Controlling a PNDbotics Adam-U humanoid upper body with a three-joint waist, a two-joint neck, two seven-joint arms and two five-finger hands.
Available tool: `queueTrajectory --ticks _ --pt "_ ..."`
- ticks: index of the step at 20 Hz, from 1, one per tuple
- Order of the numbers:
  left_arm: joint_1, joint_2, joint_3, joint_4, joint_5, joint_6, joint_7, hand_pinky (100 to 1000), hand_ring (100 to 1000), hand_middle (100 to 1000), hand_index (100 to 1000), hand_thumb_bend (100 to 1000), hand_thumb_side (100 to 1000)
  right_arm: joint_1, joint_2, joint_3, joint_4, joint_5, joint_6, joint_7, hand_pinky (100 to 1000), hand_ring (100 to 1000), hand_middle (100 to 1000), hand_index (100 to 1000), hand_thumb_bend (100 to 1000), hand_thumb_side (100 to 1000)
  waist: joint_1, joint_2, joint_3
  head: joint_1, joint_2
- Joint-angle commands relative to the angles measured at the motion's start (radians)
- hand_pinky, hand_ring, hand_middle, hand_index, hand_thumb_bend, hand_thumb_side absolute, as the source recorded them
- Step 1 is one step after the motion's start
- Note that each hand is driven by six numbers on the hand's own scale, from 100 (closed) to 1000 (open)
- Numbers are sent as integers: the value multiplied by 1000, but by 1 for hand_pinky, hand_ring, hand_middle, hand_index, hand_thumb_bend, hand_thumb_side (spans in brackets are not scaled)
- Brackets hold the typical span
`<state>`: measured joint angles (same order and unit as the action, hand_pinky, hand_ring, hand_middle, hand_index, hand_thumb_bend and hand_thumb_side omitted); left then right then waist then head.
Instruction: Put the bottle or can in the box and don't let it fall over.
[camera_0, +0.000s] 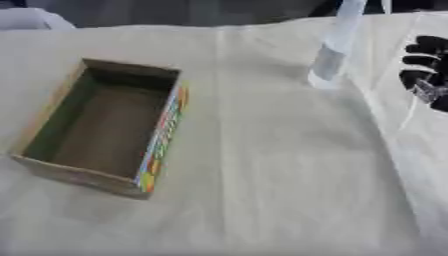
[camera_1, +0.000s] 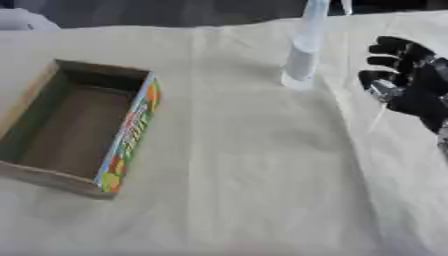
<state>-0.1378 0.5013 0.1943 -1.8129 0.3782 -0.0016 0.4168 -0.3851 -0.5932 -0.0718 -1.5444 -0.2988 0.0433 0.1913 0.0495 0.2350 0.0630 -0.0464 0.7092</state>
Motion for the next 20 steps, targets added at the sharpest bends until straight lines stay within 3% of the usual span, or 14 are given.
queueTrajectory --ticks 1,20 --pt "-9 22 6 -16 1 -1 -2 782 811 733 820 756 599 -36 -12 6 39 19 6 7 858 873 823 878 286 125 1 -17 3 -5 -15" --pt "-16 10 2 -15 3 2 -8 781 813 732 819 757 599 -230 77 39 280 93 -2 16 877 902 843 891 278 148 7 2 19 -19 -35"
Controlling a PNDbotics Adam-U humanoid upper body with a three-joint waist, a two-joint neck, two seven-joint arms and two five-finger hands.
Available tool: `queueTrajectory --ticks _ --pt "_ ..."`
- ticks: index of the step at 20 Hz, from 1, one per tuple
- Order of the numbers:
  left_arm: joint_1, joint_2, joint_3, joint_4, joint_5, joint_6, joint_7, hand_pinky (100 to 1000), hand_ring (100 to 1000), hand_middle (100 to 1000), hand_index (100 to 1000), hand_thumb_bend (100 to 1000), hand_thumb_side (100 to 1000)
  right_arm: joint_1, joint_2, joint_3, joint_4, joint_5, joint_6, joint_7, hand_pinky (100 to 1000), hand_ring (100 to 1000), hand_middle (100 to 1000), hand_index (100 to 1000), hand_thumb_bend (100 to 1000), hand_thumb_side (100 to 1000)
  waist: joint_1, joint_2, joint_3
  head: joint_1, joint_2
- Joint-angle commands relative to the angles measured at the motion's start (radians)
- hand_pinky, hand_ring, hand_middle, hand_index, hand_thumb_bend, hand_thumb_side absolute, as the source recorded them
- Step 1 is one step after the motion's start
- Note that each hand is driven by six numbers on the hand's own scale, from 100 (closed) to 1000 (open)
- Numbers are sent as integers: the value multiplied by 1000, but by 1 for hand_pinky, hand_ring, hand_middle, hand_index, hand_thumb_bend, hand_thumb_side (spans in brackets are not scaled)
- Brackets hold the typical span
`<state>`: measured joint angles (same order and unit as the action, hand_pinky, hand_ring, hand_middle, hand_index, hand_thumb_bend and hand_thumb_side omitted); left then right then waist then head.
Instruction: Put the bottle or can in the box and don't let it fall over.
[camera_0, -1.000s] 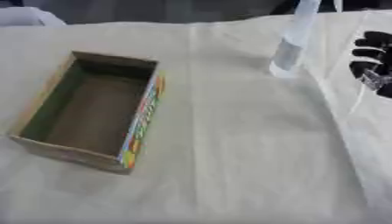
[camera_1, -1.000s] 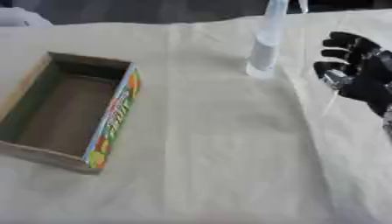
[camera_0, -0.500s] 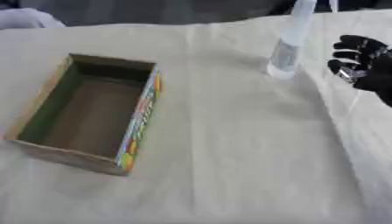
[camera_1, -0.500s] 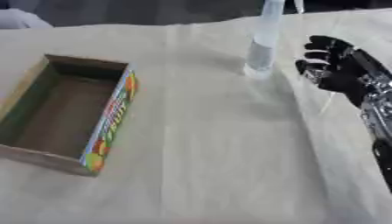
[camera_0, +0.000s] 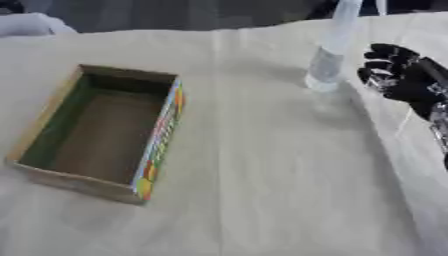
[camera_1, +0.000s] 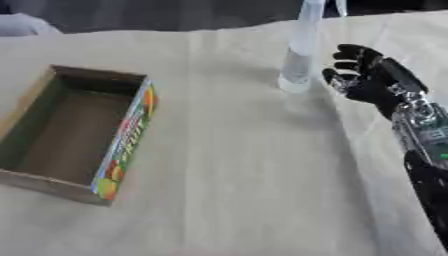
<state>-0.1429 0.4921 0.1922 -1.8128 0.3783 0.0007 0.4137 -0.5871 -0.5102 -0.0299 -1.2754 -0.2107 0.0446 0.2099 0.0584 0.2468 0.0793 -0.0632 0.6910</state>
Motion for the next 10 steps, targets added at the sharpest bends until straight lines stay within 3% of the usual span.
queueTrajectory --ticks 1,10 --pt "-11 19 4 -15 3 -1 -5 781 813 732 819 756 599 -36 -1 -2 20 6 -4 -4 878 903 844 892 278 148 -2 -9 3 -2 -18" --pt "-13 16 4 -15 3 0 -6 781 815 731 820 757 599 -88 27 -1 50 3 -5 -2 880 906 845 893 275 145 -1 -2 8 -7 -28"
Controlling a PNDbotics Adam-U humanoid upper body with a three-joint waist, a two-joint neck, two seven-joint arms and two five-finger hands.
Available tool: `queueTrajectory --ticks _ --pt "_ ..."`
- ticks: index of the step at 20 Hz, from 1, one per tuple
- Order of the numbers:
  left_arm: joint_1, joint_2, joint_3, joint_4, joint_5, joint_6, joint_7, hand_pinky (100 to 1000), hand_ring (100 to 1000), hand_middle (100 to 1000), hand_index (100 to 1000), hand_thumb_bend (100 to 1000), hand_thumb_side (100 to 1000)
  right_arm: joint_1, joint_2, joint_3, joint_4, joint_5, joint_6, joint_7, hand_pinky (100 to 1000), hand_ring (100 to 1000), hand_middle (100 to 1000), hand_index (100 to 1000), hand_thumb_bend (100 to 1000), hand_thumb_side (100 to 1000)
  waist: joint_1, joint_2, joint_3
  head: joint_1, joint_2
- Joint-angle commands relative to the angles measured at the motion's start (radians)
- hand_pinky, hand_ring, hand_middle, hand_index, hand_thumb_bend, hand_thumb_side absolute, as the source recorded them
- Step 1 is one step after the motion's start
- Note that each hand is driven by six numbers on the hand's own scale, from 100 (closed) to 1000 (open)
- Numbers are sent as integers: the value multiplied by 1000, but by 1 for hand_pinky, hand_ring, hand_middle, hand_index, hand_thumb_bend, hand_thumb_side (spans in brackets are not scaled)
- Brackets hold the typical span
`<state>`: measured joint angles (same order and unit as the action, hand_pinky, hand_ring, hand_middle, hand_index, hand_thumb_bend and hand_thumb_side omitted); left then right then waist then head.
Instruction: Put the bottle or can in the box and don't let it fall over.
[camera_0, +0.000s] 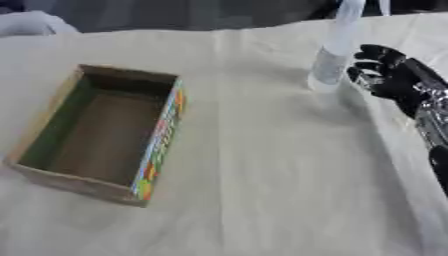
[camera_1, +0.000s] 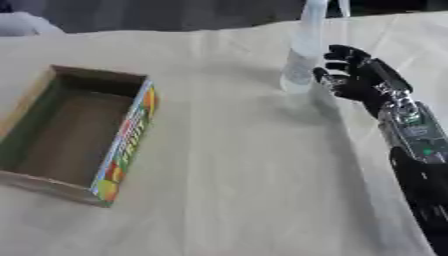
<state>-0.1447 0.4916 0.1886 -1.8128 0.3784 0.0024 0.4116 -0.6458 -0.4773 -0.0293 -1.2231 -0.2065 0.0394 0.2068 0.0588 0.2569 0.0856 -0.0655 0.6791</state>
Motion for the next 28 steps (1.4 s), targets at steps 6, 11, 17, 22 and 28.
queueTrajectory --ticks 6,11,17,22,28 --pt "-14 13 6 -16 4 -2 -5 781 816 731 820 757 599 -62 9 -9 15 15 -6 -23 882 909 854 896 280 144 0 -8 5 -6 -24" --pt "-15 9 6 -16 5 -2 -6 781 817 731 820 758 599 -88 22 -13 40 25 -12 -39 887 919 855 899 291 175 2 -3 12 -10 -29" --pt "-18 8 5 -17 6 -2 -8 780 818 730 820 758 599 -109 32 -12 57 20 -3 -42 886 917 854 899 285 196 2 4 19 -14 -32" --pt "-23 7 3 -18 6 -1 -10 780 819 730 819 757 599 -138 50 -8 68 13 9 -40 885 913 852 898 281 206 4 10 27 -20 -35" --pt "-27 5 3 -19 7 -1 -11 780 820 730 819 757 599 -177 70 -2 97 29 21 -37 882 904 842 892 282 202 4 18 38 -30 -43"
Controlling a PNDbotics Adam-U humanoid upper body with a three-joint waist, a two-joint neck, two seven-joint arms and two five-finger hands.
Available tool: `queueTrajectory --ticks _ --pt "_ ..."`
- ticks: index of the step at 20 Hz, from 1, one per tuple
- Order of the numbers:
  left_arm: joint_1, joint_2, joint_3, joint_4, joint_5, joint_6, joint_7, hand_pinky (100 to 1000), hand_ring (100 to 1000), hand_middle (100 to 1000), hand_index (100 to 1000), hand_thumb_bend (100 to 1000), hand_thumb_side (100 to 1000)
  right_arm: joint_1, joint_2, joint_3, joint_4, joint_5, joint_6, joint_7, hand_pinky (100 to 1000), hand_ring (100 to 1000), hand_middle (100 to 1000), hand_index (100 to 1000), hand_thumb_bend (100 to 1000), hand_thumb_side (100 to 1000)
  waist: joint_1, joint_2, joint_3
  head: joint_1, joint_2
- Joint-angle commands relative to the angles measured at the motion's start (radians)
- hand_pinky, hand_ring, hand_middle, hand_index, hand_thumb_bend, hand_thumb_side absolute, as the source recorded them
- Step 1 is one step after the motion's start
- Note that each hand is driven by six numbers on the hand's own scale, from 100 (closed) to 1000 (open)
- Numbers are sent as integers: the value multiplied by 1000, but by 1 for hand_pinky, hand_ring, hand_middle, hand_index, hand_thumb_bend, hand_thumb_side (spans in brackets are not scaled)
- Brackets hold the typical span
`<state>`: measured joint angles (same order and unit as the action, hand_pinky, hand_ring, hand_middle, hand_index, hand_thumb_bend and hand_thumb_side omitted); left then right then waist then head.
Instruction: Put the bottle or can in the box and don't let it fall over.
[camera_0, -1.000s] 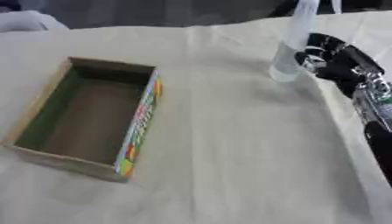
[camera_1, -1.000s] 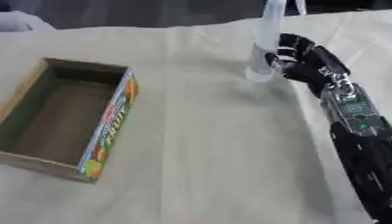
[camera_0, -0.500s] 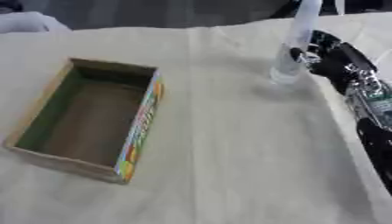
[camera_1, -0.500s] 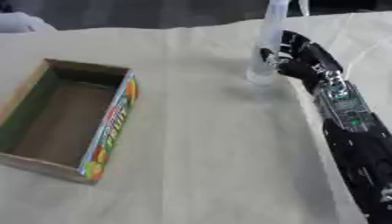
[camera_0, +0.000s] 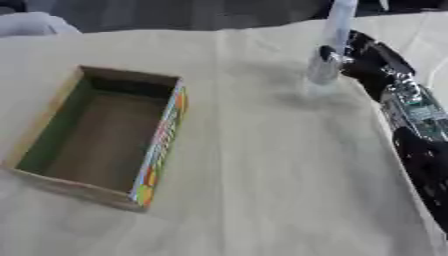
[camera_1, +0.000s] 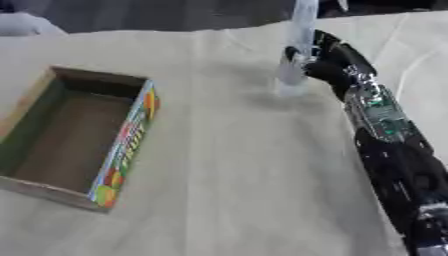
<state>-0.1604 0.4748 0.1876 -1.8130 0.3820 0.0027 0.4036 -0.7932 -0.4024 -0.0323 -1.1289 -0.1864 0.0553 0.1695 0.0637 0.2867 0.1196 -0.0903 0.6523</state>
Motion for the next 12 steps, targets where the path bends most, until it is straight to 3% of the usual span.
queueTrajectory --ticks 1,12 --pt "-12 22 4 -19 3 -2 -3 780 821 730 818 757 599 -35 -2 2 9 12 5 0 881 901 840 892 282 200 -2 -10 5 -5 -17" --pt "-18 19 4 -21 4 -2 -4 780 823 730 818 756 599 -89 26 3 66 55 10 -19 879 895 817 878 293 177 -5 1 17 -17 -31"
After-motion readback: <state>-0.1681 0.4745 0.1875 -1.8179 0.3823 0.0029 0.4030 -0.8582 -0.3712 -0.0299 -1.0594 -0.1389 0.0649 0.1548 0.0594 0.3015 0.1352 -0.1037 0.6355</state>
